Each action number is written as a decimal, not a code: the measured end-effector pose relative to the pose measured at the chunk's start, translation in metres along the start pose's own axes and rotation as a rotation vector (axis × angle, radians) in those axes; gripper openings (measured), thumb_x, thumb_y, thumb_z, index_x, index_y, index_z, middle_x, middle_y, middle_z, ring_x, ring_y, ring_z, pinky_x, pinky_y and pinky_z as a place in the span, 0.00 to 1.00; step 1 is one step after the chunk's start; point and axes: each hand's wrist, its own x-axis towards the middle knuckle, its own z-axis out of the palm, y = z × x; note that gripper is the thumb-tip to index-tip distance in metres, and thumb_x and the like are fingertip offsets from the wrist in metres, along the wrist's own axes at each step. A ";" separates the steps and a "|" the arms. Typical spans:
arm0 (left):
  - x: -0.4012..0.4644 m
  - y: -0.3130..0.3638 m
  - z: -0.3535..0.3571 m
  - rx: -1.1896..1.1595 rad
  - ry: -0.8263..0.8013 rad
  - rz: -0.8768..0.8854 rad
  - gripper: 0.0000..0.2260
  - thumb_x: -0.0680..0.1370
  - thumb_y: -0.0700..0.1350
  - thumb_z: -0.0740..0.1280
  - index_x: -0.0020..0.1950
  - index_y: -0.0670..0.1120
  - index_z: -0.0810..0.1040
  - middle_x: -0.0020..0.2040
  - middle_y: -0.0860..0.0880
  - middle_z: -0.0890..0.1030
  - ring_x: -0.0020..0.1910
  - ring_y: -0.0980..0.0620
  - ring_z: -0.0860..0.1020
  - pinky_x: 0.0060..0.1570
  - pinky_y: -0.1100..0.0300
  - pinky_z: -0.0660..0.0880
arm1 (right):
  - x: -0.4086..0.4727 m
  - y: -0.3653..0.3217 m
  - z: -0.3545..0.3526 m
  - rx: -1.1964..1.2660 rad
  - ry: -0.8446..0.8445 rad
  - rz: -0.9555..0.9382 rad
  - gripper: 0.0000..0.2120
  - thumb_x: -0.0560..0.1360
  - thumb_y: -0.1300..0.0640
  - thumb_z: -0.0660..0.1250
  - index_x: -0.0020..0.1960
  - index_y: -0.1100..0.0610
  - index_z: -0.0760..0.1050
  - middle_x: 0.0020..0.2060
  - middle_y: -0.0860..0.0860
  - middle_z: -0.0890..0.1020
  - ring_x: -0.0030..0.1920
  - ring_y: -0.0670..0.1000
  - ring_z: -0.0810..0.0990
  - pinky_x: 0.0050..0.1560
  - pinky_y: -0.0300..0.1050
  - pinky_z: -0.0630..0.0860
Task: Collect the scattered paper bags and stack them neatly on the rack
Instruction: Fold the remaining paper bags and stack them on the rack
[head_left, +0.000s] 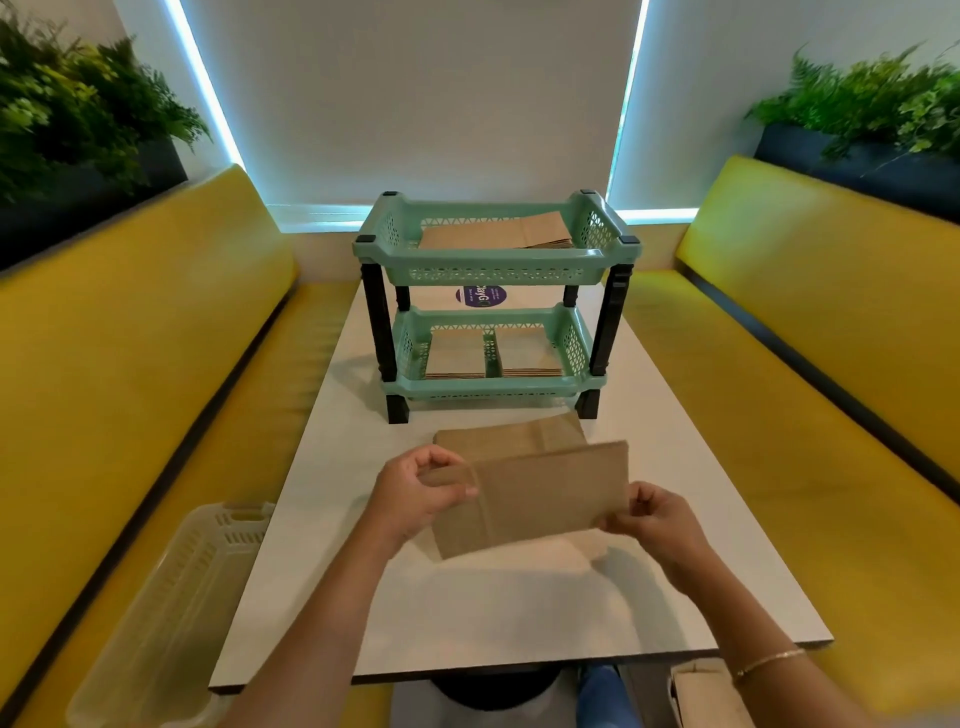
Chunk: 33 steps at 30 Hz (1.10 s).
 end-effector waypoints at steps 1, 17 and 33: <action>-0.002 -0.007 0.005 0.038 -0.008 0.004 0.13 0.65 0.35 0.77 0.39 0.51 0.79 0.41 0.53 0.81 0.42 0.54 0.78 0.42 0.65 0.75 | -0.002 0.009 0.004 -0.051 -0.001 0.014 0.08 0.67 0.74 0.70 0.39 0.63 0.76 0.37 0.58 0.81 0.40 0.57 0.80 0.41 0.43 0.78; 0.013 0.030 0.017 0.975 -0.278 0.224 0.08 0.77 0.47 0.65 0.57 0.52 0.76 0.53 0.49 0.79 0.52 0.48 0.76 0.50 0.56 0.73 | 0.009 -0.023 0.017 -0.095 -0.147 -0.021 0.09 0.71 0.69 0.69 0.45 0.56 0.80 0.42 0.54 0.83 0.43 0.51 0.82 0.37 0.37 0.79; 0.077 0.149 0.025 -0.734 0.181 0.138 0.06 0.75 0.40 0.68 0.50 0.49 0.77 0.51 0.47 0.82 0.53 0.44 0.79 0.56 0.46 0.74 | 0.044 -0.163 0.063 0.302 -0.220 -0.222 0.09 0.69 0.64 0.72 0.48 0.65 0.76 0.36 0.55 0.84 0.38 0.52 0.83 0.41 0.44 0.79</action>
